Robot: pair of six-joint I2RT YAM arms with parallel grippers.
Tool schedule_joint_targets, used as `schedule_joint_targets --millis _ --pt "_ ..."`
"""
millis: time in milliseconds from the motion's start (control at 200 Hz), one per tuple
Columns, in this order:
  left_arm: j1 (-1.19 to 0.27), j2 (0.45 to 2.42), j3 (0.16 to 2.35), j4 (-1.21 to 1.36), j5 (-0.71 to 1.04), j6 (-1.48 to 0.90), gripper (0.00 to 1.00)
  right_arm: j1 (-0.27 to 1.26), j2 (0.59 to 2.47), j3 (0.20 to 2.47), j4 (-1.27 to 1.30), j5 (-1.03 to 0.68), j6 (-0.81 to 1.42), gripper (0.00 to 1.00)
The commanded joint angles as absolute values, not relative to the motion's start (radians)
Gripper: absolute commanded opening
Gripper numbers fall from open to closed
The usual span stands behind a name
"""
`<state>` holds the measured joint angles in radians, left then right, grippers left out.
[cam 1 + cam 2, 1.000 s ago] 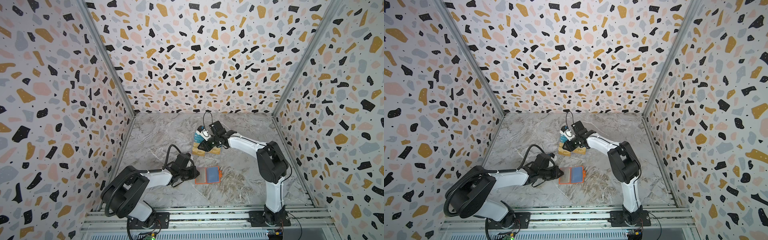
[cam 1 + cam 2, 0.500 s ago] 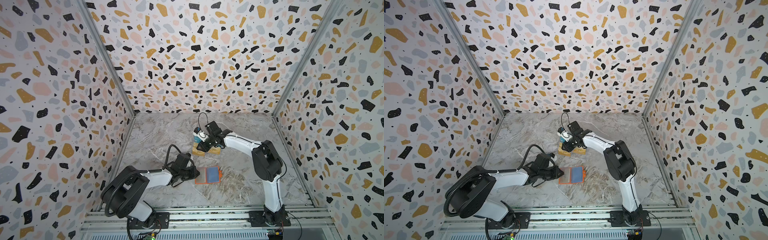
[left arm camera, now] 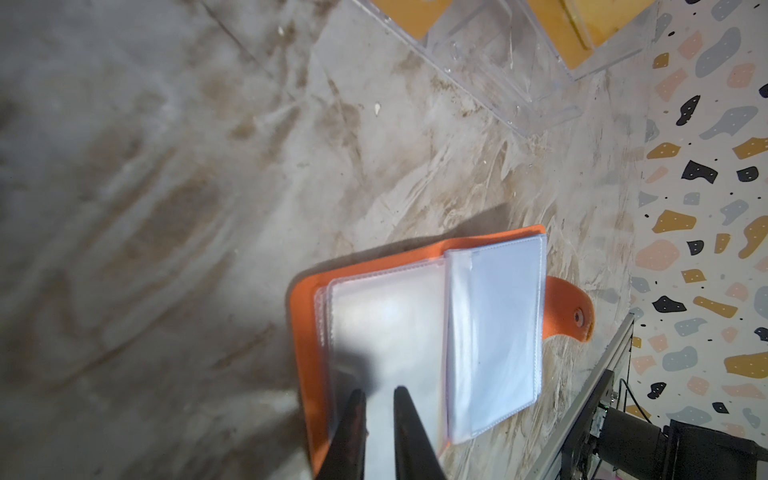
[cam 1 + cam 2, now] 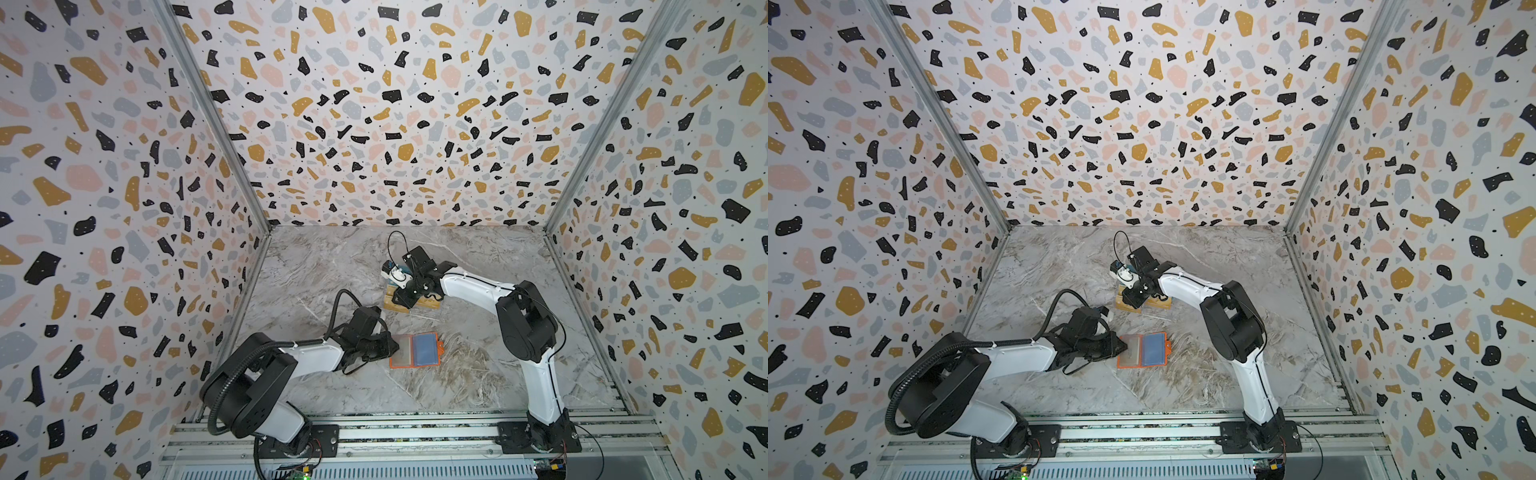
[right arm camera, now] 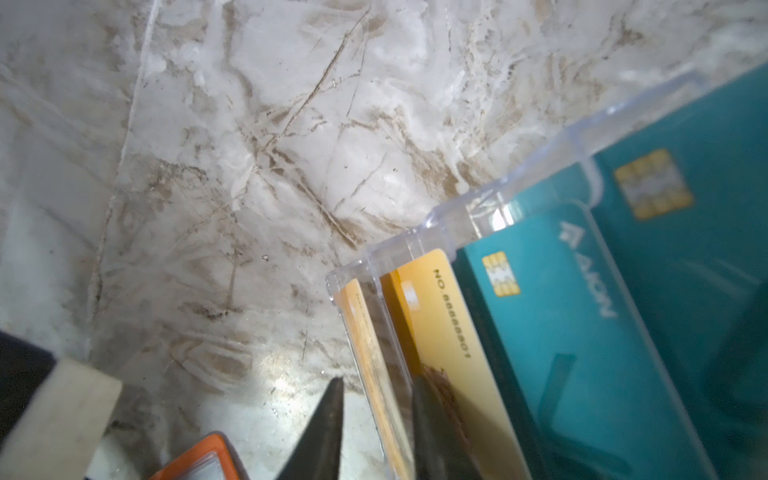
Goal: Put the credit cards into the card holder
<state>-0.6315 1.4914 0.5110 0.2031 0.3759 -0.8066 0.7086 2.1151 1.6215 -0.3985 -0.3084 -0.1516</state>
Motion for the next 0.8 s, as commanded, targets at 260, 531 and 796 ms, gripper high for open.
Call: schedule_joint_targets --millis 260,531,796 --pt "-0.637 1.473 0.480 0.164 0.359 -0.802 0.18 0.719 2.144 1.687 -0.486 -0.300 -0.212 0.17" --pt "-0.637 1.468 0.485 0.156 0.360 -0.802 0.19 0.719 2.146 1.698 -0.499 -0.285 -0.233 0.13" --pt "-0.637 1.461 0.490 0.138 0.356 -0.796 0.19 0.719 2.117 1.702 -0.494 -0.303 -0.265 0.06"
